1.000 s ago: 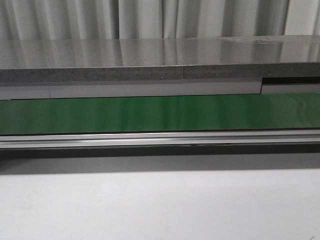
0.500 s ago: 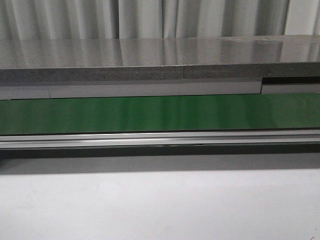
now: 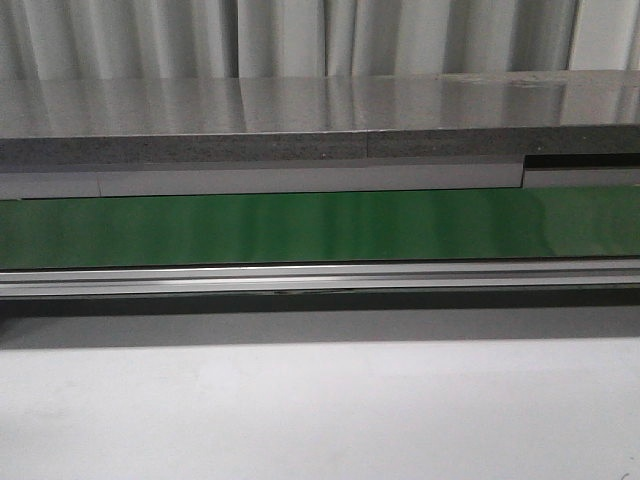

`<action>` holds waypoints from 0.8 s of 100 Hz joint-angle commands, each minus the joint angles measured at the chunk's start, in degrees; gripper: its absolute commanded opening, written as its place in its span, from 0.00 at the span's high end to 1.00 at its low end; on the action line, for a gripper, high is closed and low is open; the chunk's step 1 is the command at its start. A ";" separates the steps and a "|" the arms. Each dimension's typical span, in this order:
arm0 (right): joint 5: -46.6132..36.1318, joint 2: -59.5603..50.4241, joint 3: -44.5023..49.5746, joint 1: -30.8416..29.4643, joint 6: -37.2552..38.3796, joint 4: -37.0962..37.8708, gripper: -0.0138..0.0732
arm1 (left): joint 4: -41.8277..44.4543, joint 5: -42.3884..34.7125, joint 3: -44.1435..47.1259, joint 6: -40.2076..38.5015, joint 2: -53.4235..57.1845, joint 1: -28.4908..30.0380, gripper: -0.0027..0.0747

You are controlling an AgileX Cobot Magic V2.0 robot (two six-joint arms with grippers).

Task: Move button from left to right
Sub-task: 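Lower the left gripper toward the yellow push button in the blue tray, then close the left gripper around the black base of the yellow button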

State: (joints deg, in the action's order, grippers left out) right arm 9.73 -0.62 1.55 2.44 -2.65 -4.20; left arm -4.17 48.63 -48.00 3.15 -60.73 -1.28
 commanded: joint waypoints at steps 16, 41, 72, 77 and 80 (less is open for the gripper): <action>-4.68 -1.12 -0.83 0.12 -0.28 0.32 0.92 | -0.93 -2.38 -2.04 0.92 0.67 0.00 0.44; -4.68 -1.12 -0.83 0.12 -0.28 0.32 0.92 | -0.72 -2.46 -2.04 0.81 0.67 0.00 0.27; -4.68 -1.12 -0.83 0.12 -0.28 0.32 0.92 | 3.82 -6.45 -7.01 -4.43 -0.24 9.37 0.30; -4.68 -1.12 -0.83 0.12 -0.28 0.32 0.92 | 3.58 -6.52 -8.69 -4.43 -1.24 12.10 0.30; -4.68 -1.12 -0.83 0.12 -0.28 0.32 0.92 | 3.55 -6.39 -9.66 -4.43 -2.03 13.99 0.30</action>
State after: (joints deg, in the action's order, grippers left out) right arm 9.73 -0.62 1.55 2.44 -2.65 -4.20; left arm -0.45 45.76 -53.58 -0.41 -61.97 8.55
